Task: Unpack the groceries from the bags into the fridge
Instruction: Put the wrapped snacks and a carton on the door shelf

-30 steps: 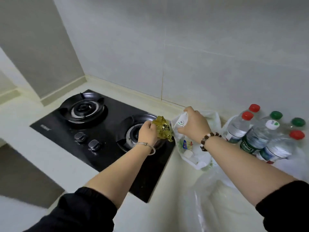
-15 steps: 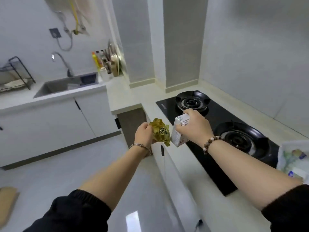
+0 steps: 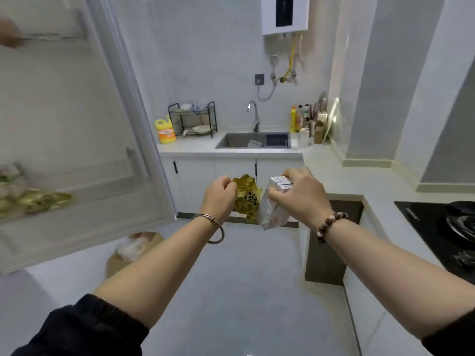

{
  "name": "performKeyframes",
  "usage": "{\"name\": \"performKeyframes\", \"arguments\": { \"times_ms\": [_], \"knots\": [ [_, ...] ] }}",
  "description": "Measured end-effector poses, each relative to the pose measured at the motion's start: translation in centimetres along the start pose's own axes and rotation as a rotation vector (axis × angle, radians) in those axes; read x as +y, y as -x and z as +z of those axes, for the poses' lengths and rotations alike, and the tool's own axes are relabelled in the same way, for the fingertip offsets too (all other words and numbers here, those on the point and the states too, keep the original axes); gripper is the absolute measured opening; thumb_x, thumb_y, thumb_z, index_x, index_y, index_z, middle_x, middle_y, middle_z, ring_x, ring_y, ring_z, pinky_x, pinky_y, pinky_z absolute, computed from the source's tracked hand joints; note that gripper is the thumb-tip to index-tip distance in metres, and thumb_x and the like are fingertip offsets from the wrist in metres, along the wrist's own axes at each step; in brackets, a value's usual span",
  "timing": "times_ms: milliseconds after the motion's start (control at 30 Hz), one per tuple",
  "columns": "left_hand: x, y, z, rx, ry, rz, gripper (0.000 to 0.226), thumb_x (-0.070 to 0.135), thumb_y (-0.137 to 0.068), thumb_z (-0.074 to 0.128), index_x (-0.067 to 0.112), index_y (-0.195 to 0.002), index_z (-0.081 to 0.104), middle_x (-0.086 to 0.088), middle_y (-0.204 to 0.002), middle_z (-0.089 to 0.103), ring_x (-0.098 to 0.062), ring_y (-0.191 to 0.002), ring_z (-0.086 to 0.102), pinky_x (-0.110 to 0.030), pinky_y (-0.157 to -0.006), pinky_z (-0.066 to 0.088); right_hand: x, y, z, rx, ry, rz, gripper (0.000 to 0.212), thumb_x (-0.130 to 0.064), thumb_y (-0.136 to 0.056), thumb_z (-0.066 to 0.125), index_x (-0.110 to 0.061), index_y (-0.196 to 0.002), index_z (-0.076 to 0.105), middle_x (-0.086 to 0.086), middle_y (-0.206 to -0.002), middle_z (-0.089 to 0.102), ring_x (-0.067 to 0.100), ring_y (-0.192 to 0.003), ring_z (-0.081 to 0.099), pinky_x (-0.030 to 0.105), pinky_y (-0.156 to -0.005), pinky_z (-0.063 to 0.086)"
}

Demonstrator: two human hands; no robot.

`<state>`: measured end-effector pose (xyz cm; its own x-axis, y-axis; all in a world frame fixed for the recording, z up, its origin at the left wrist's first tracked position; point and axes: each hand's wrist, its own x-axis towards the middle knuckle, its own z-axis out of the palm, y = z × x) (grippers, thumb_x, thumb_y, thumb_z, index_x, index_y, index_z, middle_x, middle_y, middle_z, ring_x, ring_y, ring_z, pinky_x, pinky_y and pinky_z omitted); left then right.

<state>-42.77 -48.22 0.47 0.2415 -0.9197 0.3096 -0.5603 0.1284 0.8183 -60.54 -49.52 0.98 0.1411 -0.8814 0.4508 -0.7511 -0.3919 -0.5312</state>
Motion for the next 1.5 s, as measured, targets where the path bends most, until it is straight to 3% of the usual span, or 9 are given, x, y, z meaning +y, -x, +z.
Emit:
{"name": "performKeyframes", "arguments": {
  "times_ms": [167, 267, 433, 533, 800, 867, 1133, 1300, 1500],
  "knots": [
    [-3.8, -1.0, -12.4, 0.157, 0.019, 0.003, 0.027, 0.011, -0.091, 0.042, 0.013, -0.064, 0.040, -0.007, -0.064, 0.040, -0.022, -0.065, 0.045, -0.046, -0.066, 0.053, -10.7, -2.4, 5.9, 0.022, -0.094, -0.142, 0.035, -0.047, -0.079, 0.060, -0.018, -0.098, 0.053, 0.000, -0.095, 0.048, 0.014, -0.076, 0.051, 0.023, -0.057, 0.045],
    [-5.6, -1.8, -18.4, 0.231, 0.086, -0.035, 0.025, 0.011, -0.088, 0.041, 0.014, -0.064, 0.044, -0.008, -0.065, 0.044, -0.024, -0.068, 0.049, -0.058, -0.070, 0.054, -16.2, -3.7, 8.8, 0.057, -0.163, -0.185, 0.039, -0.046, -0.079, 0.060, -0.016, -0.104, 0.055, 0.001, -0.098, 0.048, 0.014, -0.080, 0.049, 0.031, -0.065, 0.049],
    [-8.5, -3.6, -26.0, 0.357, 0.311, -0.123, 0.020, 0.019, -0.086, 0.044, 0.009, -0.074, 0.057, -0.014, -0.075, 0.055, -0.027, -0.074, 0.057, -0.055, -0.071, 0.056, -22.7, -5.7, 12.3, 0.114, -0.322, -0.245, 0.039, -0.044, -0.081, 0.062, -0.012, -0.103, 0.057, 0.000, -0.098, 0.048, 0.012, -0.083, 0.046, 0.017, -0.059, 0.036],
    [-10.1, -4.7, -29.0, 0.453, 0.463, -0.160, 0.025, 0.012, -0.096, 0.039, 0.011, -0.078, 0.056, -0.011, -0.081, 0.060, -0.025, -0.077, 0.062, -0.038, -0.061, 0.059, -25.3, -7.1, 13.7, 0.153, -0.410, -0.266, 0.033, -0.045, -0.081, 0.063, -0.015, -0.095, 0.057, 0.000, -0.097, 0.051, 0.010, -0.081, 0.046, 0.008, -0.058, 0.033],
    [-12.5, -6.4, -35.1, 0.734, 0.509, -0.100, 0.018, 0.010, -0.093, 0.040, 0.010, -0.079, 0.052, -0.012, -0.080, 0.057, -0.024, -0.075, 0.059, -0.038, -0.060, 0.058, -30.9, -12.9, 16.4, 0.140, -0.651, -0.242, 0.045, -0.059, -0.073, 0.058, -0.016, -0.084, 0.053, 0.000, -0.094, 0.052, 0.018, -0.083, 0.057, 0.027, -0.062, 0.046],
    [-13.1, -6.8, -36.5, 0.796, 0.387, -0.071, 0.014, 0.015, -0.089, 0.043, 0.010, -0.080, 0.052, -0.011, -0.078, 0.052, -0.023, -0.073, 0.052, -0.038, -0.064, 0.055, -32.3, -14.3, 17.3, 0.103, -0.618, -0.249, 0.049, -0.063, -0.070, 0.056, -0.015, -0.082, 0.052, 0.000, -0.089, 0.056, 0.020, -0.080, 0.059, 0.037, -0.064, 0.051],
    [-15.5, -7.7, -39.8, 0.820, 0.002, -0.022, 0.020, 0.008, -0.092, 0.041, 0.008, -0.073, 0.046, 0.000, -0.058, 0.036, -0.011, -0.050, 0.031, -0.019, -0.043, 0.026, -35.4, -15.3, 22.0, -0.213, -0.053, -0.359, 0.050, -0.065, -0.073, 0.059, -0.016, -0.081, 0.051, -0.002, -0.073, 0.057, 0.017, -0.068, 0.055, 0.029, -0.052, 0.040],
    [-16.3, -8.3, -41.7, 0.711, 0.017, 0.006, 0.029, 0.007, -0.095, 0.041, 0.012, -0.066, 0.042, 0.002, -0.057, 0.034, -0.002, -0.036, 0.033, -0.011, -0.036, 0.025, -38.0, -15.8, 24.5, -0.364, 0.041, -0.344, 0.053, -0.066, -0.072, 0.063, -0.015, -0.079, 0.051, -0.001, -0.073, 0.053, 0.016, -0.067, 0.050, 0.029, -0.050, 0.032],
    [-18.4, -8.7, -43.6, 0.691, -0.009, 0.072, 0.032, 0.007, -0.093, 0.045, 0.013, -0.062, 0.043, 0.003, -0.057, 0.036, -0.006, -0.049, 0.030, -0.014, -0.043, 0.027, -40.8, -15.5, 26.9, -0.393, 0.215, -0.431, 0.055, -0.066, -0.067, 0.068, -0.016, -0.085, 0.056, 0.000, -0.084, 0.056, 0.017, -0.074, 0.054, 0.028, -0.056, 0.039]
  ]
}}
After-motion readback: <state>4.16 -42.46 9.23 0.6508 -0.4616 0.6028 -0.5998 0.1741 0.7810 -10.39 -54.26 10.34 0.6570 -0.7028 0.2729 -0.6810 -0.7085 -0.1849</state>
